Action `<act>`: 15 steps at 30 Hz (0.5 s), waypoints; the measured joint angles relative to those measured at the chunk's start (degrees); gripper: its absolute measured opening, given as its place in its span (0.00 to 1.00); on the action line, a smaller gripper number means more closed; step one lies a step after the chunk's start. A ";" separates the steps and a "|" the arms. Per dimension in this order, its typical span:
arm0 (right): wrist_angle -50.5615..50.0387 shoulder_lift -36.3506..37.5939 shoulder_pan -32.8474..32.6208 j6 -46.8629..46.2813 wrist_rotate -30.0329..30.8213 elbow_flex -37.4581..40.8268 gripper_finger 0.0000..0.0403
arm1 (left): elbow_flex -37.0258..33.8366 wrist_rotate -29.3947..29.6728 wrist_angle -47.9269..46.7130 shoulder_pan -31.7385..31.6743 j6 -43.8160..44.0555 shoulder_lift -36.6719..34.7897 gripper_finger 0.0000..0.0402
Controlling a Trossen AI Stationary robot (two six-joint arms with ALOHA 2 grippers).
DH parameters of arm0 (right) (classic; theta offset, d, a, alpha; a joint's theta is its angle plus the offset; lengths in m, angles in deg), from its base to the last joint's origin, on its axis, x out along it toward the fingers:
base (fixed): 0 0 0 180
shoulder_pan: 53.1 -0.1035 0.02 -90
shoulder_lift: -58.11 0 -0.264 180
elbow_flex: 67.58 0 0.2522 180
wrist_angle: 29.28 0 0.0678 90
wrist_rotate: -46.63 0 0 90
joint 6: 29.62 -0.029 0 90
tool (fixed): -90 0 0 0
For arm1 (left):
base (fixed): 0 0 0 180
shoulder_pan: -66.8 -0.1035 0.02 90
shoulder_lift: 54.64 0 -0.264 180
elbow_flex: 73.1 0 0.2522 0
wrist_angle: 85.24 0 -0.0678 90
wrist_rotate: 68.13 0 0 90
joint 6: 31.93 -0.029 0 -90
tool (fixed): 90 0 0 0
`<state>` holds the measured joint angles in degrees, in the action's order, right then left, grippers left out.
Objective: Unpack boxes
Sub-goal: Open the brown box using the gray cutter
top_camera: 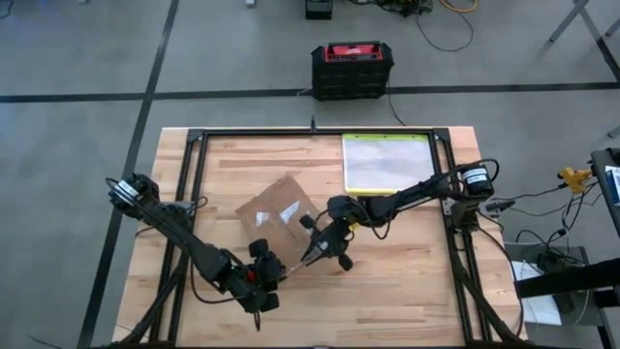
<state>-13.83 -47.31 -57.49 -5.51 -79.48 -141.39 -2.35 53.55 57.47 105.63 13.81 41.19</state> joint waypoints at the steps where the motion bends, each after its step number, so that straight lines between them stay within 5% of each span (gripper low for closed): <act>1: 0.19 -0.72 0.00 -0.04 -0.12 -0.54 0.10 | 0.00 0.00 0.00 0.00 0.00 0.00 0.29; 15: -0.37 -5.53 0.12 -3.87 -1.90 -4.00 0.10 | -0.04 0.35 -0.11 0.46 -0.04 -0.02 0.29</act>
<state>-14.20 -52.84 -57.36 -9.37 -81.37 -145.39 -2.39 53.90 57.36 106.09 13.77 41.17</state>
